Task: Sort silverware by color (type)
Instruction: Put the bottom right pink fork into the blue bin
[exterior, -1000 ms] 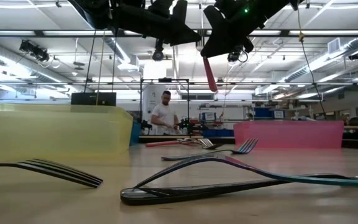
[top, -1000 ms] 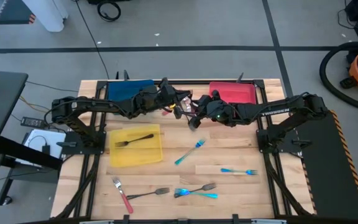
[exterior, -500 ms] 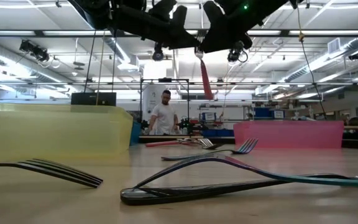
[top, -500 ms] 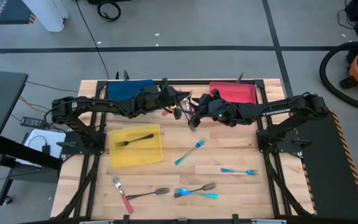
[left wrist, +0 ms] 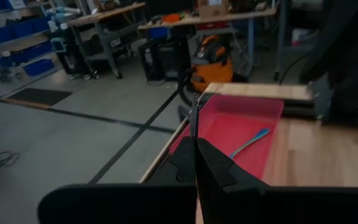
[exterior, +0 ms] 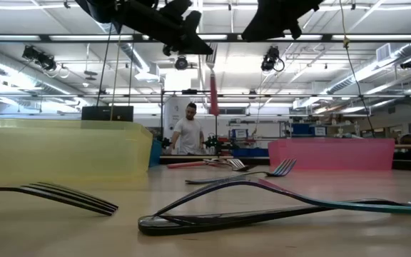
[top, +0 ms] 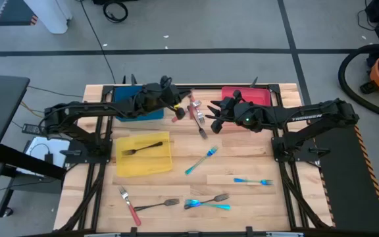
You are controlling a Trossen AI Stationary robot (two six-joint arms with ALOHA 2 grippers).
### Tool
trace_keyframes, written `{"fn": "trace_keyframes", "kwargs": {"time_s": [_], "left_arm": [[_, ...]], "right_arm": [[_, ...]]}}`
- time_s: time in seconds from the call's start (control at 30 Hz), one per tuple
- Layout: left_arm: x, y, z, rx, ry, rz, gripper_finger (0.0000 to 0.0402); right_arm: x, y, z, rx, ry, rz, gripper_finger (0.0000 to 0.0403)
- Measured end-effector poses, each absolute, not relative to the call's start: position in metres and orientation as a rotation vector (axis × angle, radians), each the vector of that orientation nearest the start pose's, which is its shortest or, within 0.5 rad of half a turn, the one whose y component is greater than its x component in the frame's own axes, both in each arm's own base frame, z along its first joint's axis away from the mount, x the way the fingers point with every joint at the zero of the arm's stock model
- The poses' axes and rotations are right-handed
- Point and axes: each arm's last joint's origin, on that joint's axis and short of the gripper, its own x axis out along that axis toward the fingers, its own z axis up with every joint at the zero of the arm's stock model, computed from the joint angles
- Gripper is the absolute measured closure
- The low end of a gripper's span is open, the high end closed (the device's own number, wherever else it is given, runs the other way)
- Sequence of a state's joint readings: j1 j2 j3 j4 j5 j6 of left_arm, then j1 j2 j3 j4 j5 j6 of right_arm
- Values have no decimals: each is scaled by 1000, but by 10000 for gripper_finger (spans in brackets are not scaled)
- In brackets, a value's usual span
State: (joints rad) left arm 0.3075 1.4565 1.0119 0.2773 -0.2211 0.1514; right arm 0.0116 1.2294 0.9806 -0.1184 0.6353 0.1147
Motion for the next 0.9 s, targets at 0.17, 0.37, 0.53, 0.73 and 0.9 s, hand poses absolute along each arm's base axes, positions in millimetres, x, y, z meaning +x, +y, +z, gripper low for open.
{"fn": "trace_keyframes", "kwargs": {"time_s": [0.17, 0.37, 0.53, 0.73, 0.9], "left_arm": [[287, 119, 307, 127, 315, 569, 401], [254, 133, 315, 123, 425, 658, 401], [226, 146, 314, 118, 556, 745, 401], [198, 165, 308, 93, 706, 837, 401], [180, 177, 297, 72, 863, 862, 401]], "right_arm": [[258, -14, 321, -33, 354, -634, 288], [248, -15, 317, -61, 438, -635, 288], [246, -16, 314, -75, 482, -641, 288], [245, -20, 312, -78, 505, -656, 288], [242, -28, 309, -82, 547, -687, 288]]}}
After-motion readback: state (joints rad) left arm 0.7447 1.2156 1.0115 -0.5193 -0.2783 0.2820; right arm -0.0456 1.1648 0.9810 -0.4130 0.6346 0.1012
